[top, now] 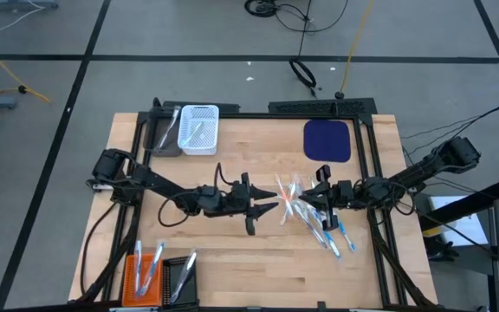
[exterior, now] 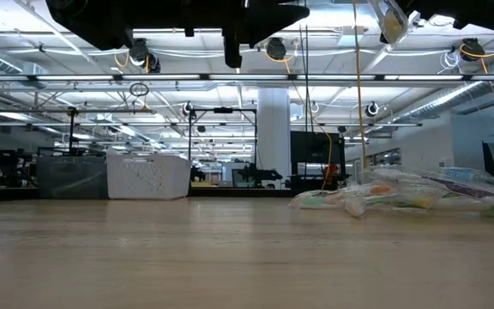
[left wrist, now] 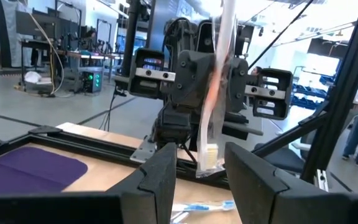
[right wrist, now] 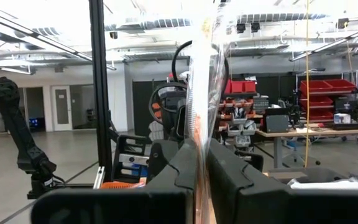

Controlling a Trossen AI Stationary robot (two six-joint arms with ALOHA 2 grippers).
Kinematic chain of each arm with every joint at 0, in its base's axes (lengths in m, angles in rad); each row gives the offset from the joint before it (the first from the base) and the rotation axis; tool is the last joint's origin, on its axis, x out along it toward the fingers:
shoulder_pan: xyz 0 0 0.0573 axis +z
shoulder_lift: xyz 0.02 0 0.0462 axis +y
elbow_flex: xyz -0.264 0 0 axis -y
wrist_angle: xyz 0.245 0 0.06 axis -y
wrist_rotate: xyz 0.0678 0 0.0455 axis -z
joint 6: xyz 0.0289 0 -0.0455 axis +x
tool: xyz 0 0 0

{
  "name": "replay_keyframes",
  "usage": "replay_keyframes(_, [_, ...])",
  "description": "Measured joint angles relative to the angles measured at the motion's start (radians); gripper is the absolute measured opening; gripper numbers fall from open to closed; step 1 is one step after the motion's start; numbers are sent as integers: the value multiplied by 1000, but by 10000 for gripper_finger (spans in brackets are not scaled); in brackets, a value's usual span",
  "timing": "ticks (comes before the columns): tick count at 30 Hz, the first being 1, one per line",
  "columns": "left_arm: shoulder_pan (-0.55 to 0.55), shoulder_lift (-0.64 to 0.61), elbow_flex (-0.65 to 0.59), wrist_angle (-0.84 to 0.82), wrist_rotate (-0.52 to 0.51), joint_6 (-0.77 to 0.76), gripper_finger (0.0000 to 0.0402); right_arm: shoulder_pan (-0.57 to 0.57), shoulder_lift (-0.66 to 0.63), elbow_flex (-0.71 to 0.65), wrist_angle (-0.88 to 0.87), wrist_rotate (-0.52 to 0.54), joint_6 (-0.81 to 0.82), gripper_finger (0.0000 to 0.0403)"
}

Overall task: Pick & Place Toothbrushes
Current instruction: Put the orange toothbrush into the black bin

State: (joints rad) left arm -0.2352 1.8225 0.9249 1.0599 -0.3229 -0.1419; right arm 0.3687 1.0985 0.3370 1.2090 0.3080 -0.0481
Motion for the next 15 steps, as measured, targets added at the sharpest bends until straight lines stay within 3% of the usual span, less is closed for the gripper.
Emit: replay_keyframes(15, [0, 0, 10, 13, 7, 6, 136, 0, 0, 0, 7, 0, -9, 9])
